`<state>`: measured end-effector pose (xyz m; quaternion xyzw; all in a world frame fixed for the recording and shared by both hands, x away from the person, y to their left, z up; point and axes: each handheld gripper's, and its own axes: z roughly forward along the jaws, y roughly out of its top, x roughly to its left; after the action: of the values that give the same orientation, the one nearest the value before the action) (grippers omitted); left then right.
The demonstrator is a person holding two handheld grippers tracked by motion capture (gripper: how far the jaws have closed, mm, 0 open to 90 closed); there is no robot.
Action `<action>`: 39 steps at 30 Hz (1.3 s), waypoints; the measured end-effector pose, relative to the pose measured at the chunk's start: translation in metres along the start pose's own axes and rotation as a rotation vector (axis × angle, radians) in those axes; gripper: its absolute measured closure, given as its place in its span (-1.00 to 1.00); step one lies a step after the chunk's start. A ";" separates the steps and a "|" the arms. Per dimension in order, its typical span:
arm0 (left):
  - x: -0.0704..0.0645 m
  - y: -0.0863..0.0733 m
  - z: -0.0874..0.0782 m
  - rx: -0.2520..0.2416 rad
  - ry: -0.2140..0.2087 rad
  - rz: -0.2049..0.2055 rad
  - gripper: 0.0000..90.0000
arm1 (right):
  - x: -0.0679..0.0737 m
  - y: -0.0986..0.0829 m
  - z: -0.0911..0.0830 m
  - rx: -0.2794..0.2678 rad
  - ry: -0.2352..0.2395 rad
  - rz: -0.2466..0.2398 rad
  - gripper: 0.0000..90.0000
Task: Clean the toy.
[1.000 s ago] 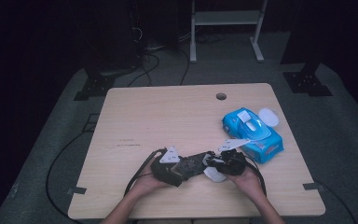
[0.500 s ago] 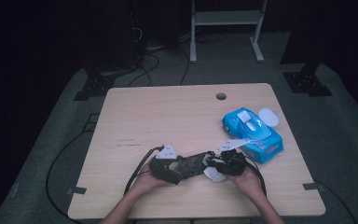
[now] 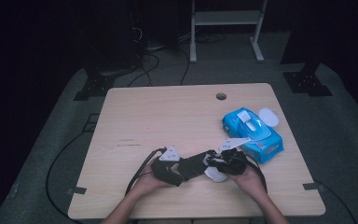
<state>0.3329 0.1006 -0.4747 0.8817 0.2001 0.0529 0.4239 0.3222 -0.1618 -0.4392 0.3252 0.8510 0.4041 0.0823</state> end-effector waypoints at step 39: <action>0.003 0.004 0.004 -0.045 -0.081 -0.150 -0.32 | 0.005 -0.027 -0.008 -0.012 0.054 0.008 0.83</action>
<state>0.3381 0.0969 -0.4746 0.8558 0.2472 -0.0103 0.4542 0.3021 -0.1760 -0.4535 0.3169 0.8493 0.4180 0.0594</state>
